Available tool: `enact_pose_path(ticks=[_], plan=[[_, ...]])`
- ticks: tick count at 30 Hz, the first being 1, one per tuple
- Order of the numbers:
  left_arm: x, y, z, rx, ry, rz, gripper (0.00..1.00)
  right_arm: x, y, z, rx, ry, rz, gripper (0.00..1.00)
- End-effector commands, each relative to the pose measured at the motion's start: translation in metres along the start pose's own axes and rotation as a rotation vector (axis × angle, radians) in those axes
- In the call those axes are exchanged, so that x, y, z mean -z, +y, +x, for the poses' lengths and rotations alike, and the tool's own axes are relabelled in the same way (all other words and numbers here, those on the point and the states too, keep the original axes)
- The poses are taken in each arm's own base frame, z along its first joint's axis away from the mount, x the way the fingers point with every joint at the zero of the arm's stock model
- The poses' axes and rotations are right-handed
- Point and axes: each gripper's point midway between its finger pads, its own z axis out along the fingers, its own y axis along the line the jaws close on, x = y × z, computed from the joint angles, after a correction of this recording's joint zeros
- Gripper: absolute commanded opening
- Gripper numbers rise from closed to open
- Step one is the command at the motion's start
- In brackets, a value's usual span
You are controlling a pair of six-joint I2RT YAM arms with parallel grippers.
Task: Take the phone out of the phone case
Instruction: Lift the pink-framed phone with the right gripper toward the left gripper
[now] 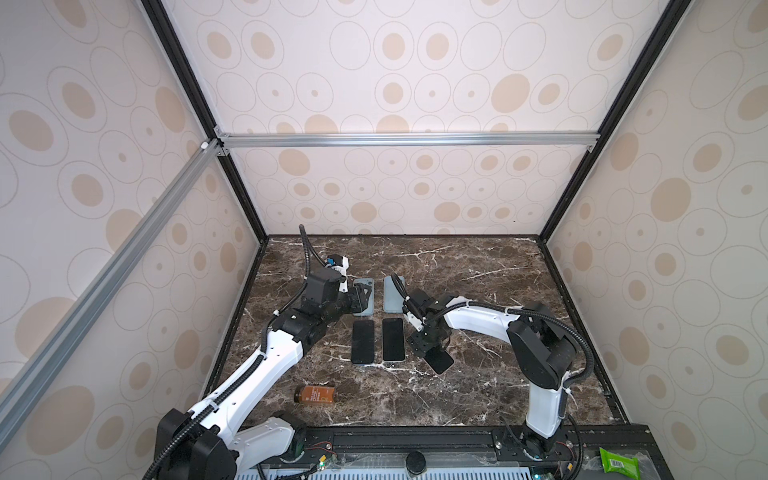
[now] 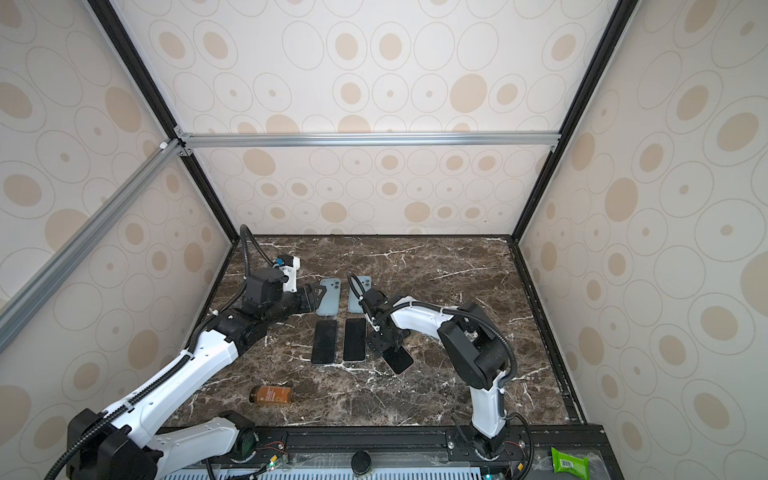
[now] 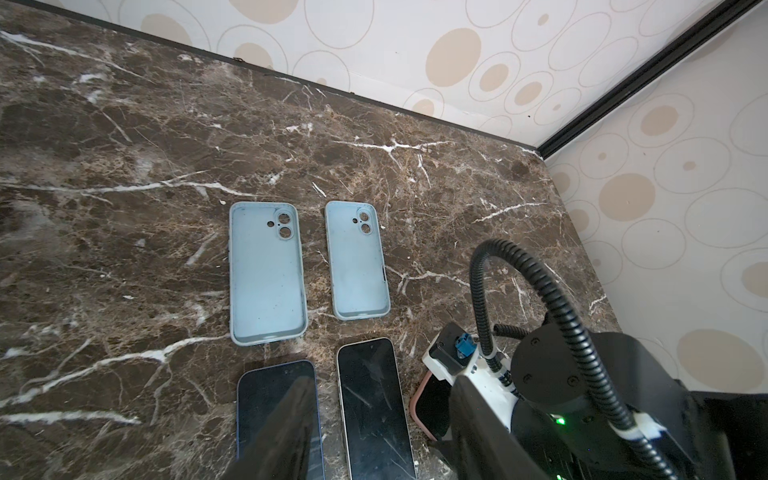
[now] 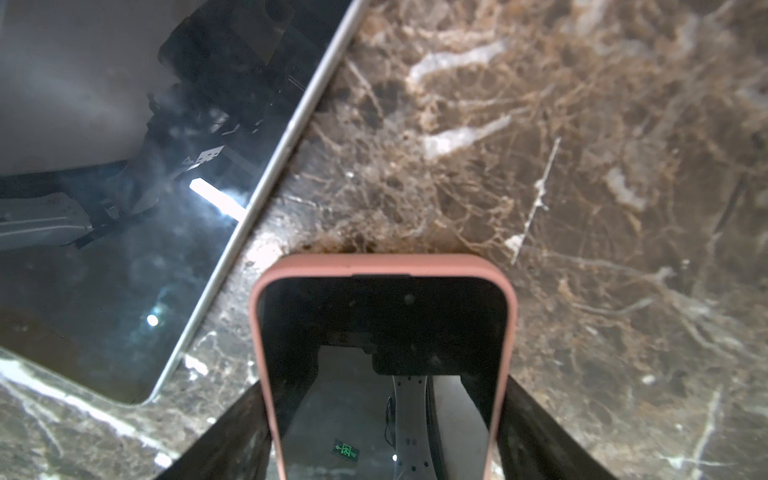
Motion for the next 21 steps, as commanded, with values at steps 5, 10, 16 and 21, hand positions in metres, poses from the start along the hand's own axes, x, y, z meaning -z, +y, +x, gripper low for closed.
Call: enact_pose_path(ticks=[5,10,16,21], plan=[[-0.014,-0.042,0.026,-0.033,0.023,0.12,0.56,-0.005,-0.029,0.036,-0.294,0.047,-0.043,0.77],[-0.034,-0.076,0.06,-0.02,0.073,0.199,0.57,0.005,-0.037,0.033,-0.531,-0.079,-0.215,0.77],[-0.056,-0.11,0.108,0.002,0.163,0.294,0.57,0.016,-0.058,0.03,-0.785,-0.211,-0.354,0.76],[-0.072,-0.123,0.148,0.006,0.256,0.318,0.57,0.022,-0.075,0.034,-0.963,-0.287,-0.446,0.71]])
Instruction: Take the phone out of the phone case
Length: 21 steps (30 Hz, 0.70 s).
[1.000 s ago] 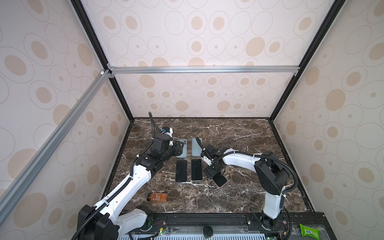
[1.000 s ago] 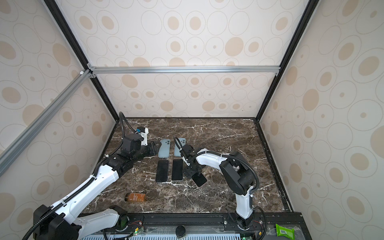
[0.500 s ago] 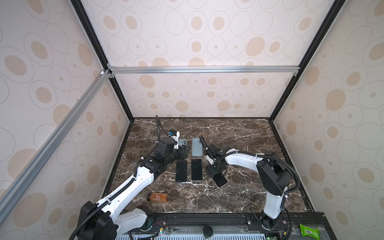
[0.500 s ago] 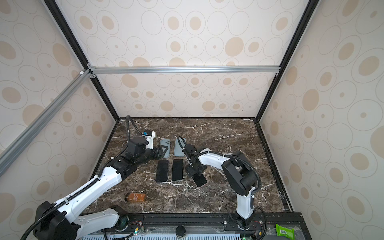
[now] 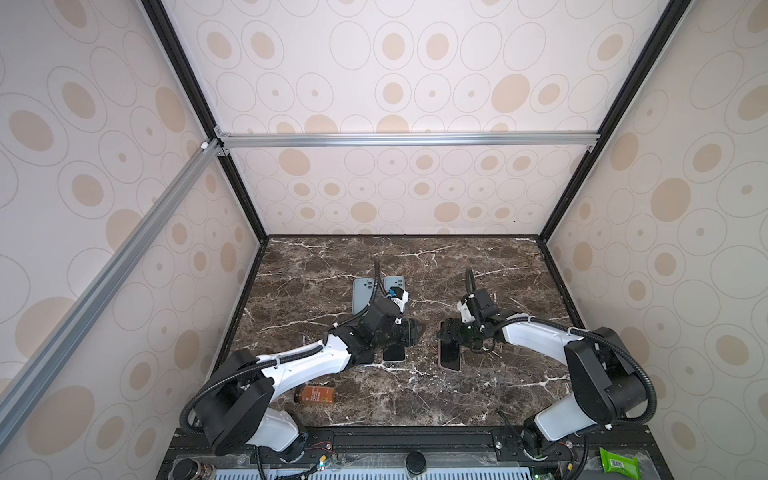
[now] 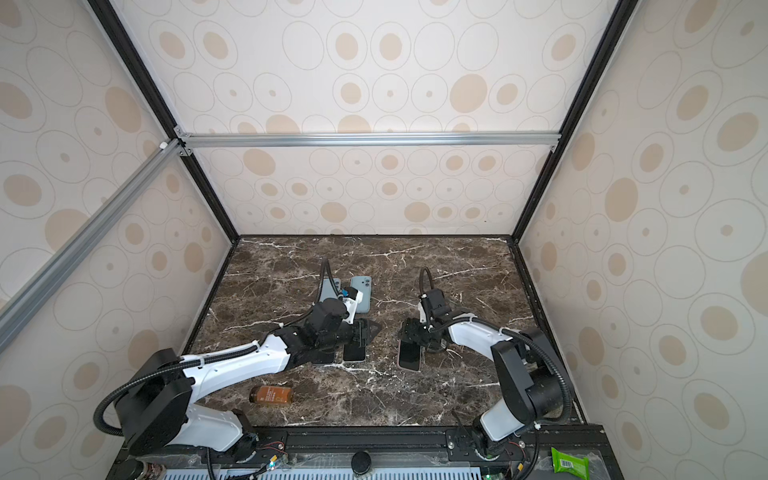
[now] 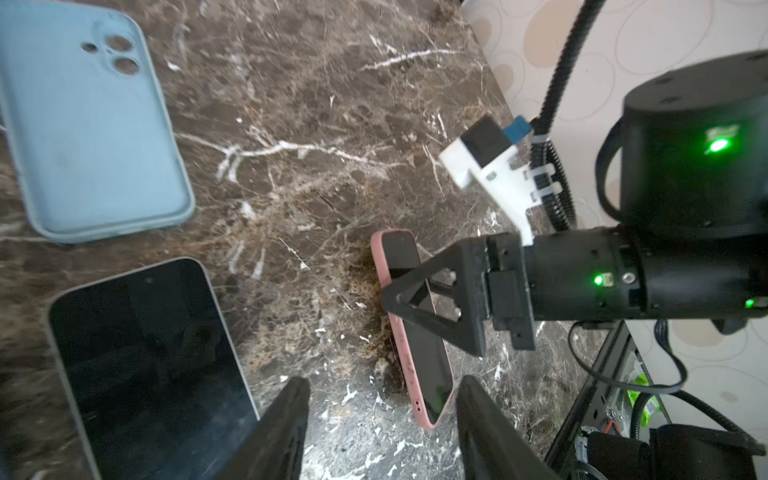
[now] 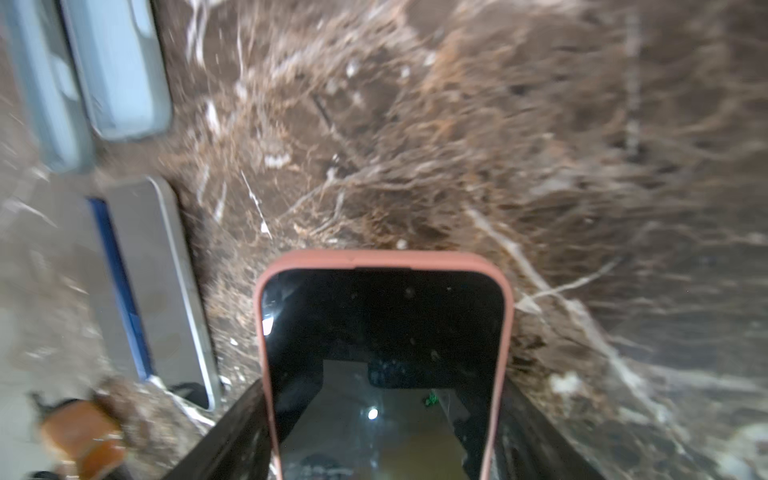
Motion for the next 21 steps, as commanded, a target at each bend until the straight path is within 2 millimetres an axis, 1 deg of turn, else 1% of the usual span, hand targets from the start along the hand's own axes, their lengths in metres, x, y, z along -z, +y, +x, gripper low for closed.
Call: enact_pose_path(ticks=[1,7,11,14,17,19,21], plan=[[-0.012,-0.016,0.005,0.05,-0.002,0.065,0.57,-0.001,-0.003,0.002,-0.175,-0.006,-0.09,0.71],[-0.038,-0.03,0.029,0.077,0.078,0.14,0.59,0.003,-0.001,-0.001,-0.261,-0.031,-0.173,0.7],[-0.053,-0.033,0.044,0.078,0.133,0.159,0.59,0.007,0.001,-0.004,-0.289,-0.043,-0.201,0.7],[-0.062,-0.034,0.053,0.073,0.16,0.161,0.57,0.011,0.004,-0.006,-0.313,-0.053,-0.227,0.7],[-0.068,-0.035,0.055,0.077,0.166,0.163,0.52,0.015,0.007,-0.007,-0.328,-0.059,-0.246,0.7],[-0.071,-0.039,0.053,0.075,0.163,0.174,0.47,0.017,0.009,-0.007,-0.34,-0.058,-0.26,0.7],[-0.073,-0.041,0.05,0.069,0.157,0.177,0.39,0.02,0.013,-0.008,-0.35,-0.061,-0.28,0.7]])
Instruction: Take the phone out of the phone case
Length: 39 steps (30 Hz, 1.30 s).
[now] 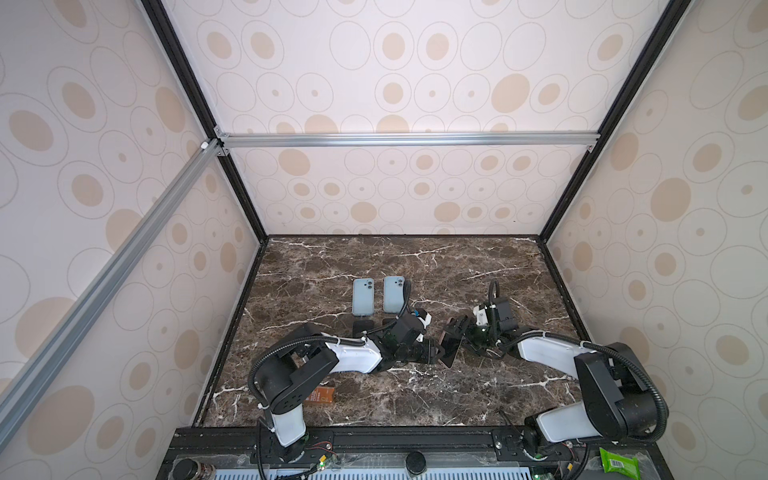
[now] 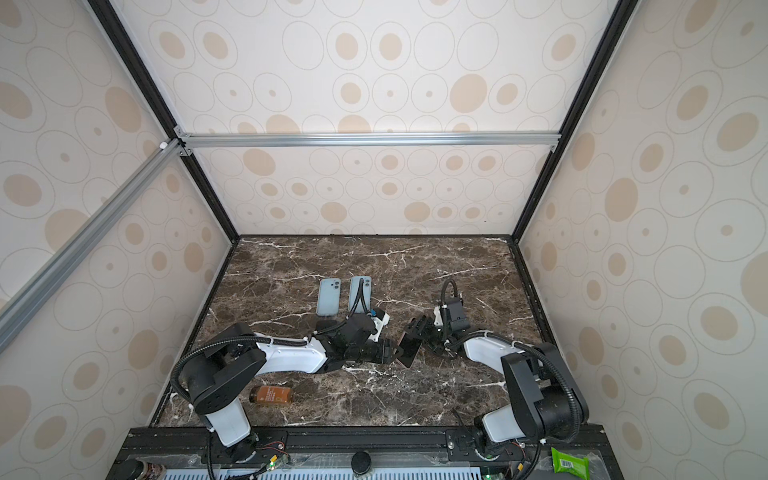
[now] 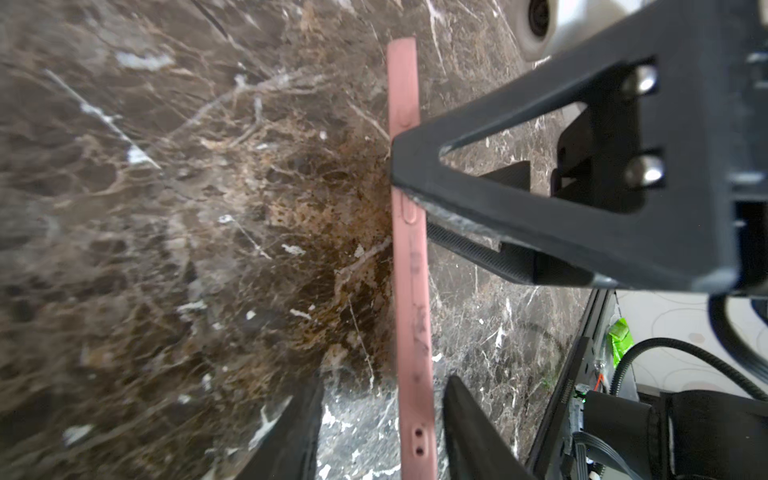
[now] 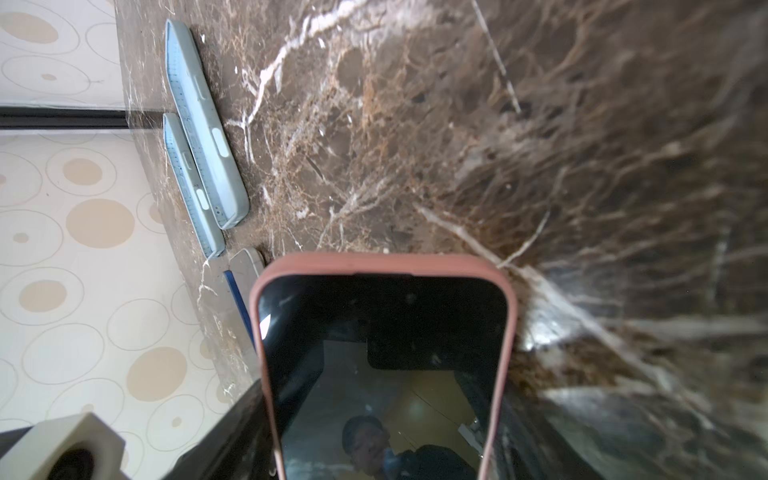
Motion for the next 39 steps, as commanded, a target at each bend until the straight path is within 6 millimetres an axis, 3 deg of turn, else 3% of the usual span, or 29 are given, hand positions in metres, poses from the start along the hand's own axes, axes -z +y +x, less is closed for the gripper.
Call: enact_pose_path(ticks=[1,4,13,19,22,26,31,36,39], plan=[[-0.002,-0.029,-0.02,-0.02,-0.05,0.073,0.37,0.008,0.017,-0.001,-0.044,-0.004,-0.074,0.7],[-0.004,-0.033,-0.021,-0.028,-0.046,0.081,0.29,0.013,0.022,-0.002,-0.067,-0.017,-0.101,0.68],[0.0,-0.035,-0.019,-0.043,-0.038,0.083,0.26,0.032,0.032,-0.015,-0.101,-0.092,-0.147,0.66],[0.008,-0.042,-0.026,-0.085,-0.063,0.08,0.07,0.038,0.039,-0.014,-0.07,-0.083,-0.149,0.67],[0.018,-0.049,-0.038,-0.127,-0.092,0.06,0.0,0.049,0.046,-0.016,-0.01,-0.116,-0.146,0.76],[0.043,-0.067,-0.059,-0.214,-0.149,0.037,0.0,0.087,0.059,-0.03,0.165,-0.257,-0.088,0.99],[0.099,-0.107,-0.096,-0.361,-0.341,0.09,0.0,0.152,0.09,-0.05,0.43,-0.541,-0.103,1.0],[0.141,-0.125,-0.119,-0.447,-0.385,0.09,0.0,0.201,0.139,-0.02,0.815,-0.59,-0.223,0.98],[0.159,-0.139,-0.121,-0.486,-0.368,0.162,0.0,0.218,0.156,-0.002,0.97,-0.548,-0.242,0.96]])
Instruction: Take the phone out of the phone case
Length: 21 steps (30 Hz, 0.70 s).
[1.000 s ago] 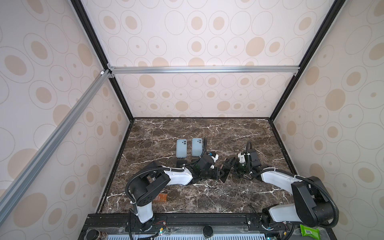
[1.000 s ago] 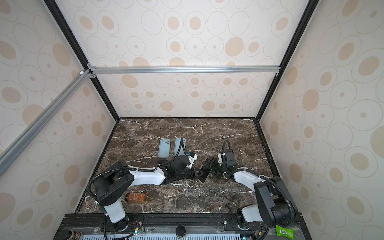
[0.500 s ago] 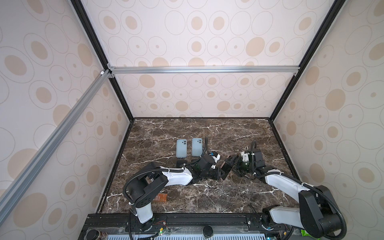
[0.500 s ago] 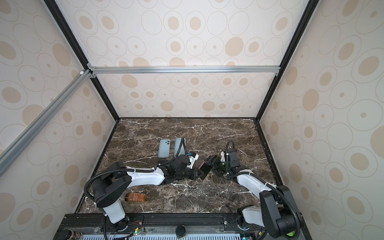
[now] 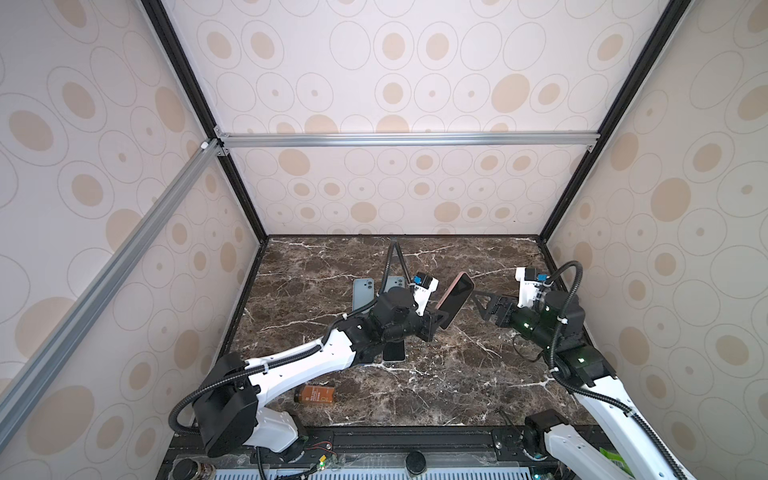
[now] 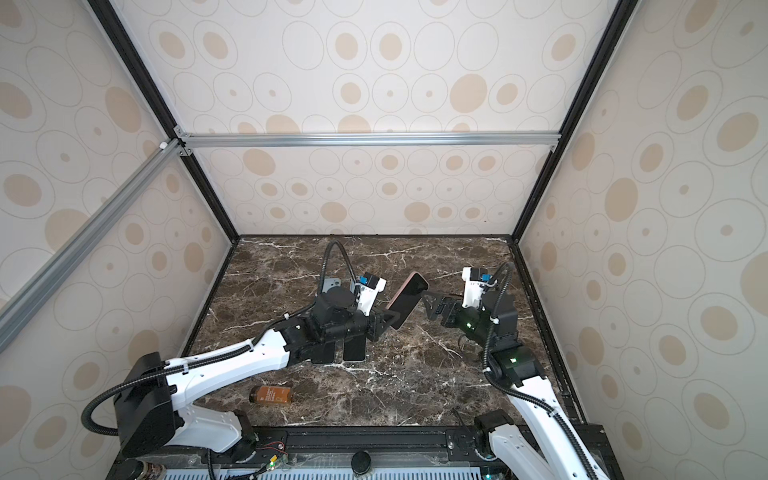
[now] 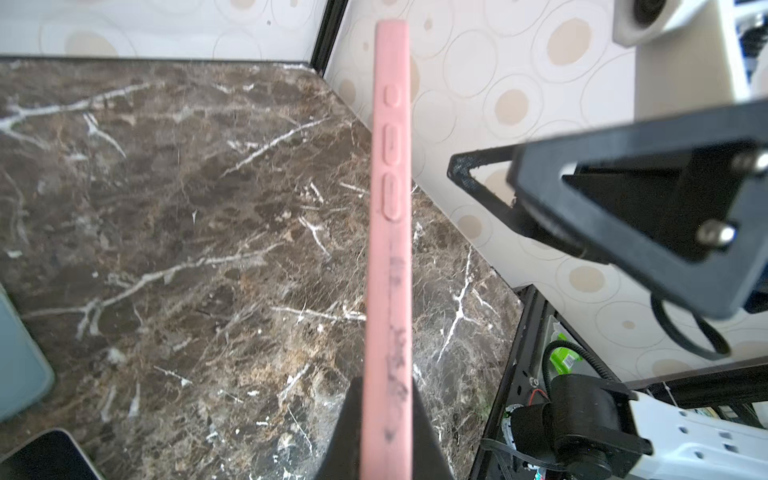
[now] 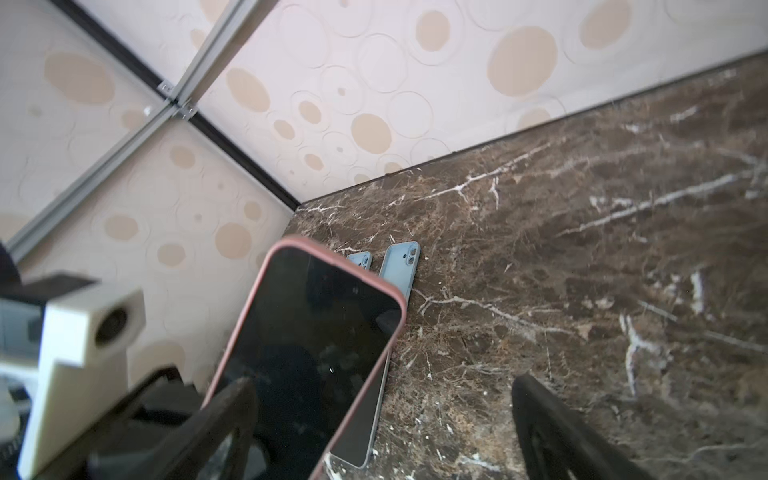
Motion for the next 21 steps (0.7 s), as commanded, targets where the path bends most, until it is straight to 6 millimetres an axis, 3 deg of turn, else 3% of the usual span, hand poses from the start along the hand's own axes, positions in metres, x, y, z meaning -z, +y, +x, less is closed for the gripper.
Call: enact_pose_path(ticks=[1,8,15,21], plan=[[0.025,-0.021,-0.035,-0.103,-0.063,0.09,0.0,0.016,0.028,-0.006,0.248,0.051,-0.092,0.95],[0.062,-0.028,-0.051,-0.14,-0.128,0.13,0.0,0.035,0.074,-0.025,0.324,0.109,-0.256,0.92],[0.097,-0.057,-0.041,-0.258,-0.144,0.396,0.0,0.05,0.126,-0.043,0.329,0.136,-0.516,0.87],[0.123,-0.083,-0.031,-0.418,-0.163,0.551,0.0,0.067,0.152,-0.05,0.353,0.139,-0.657,0.86]])
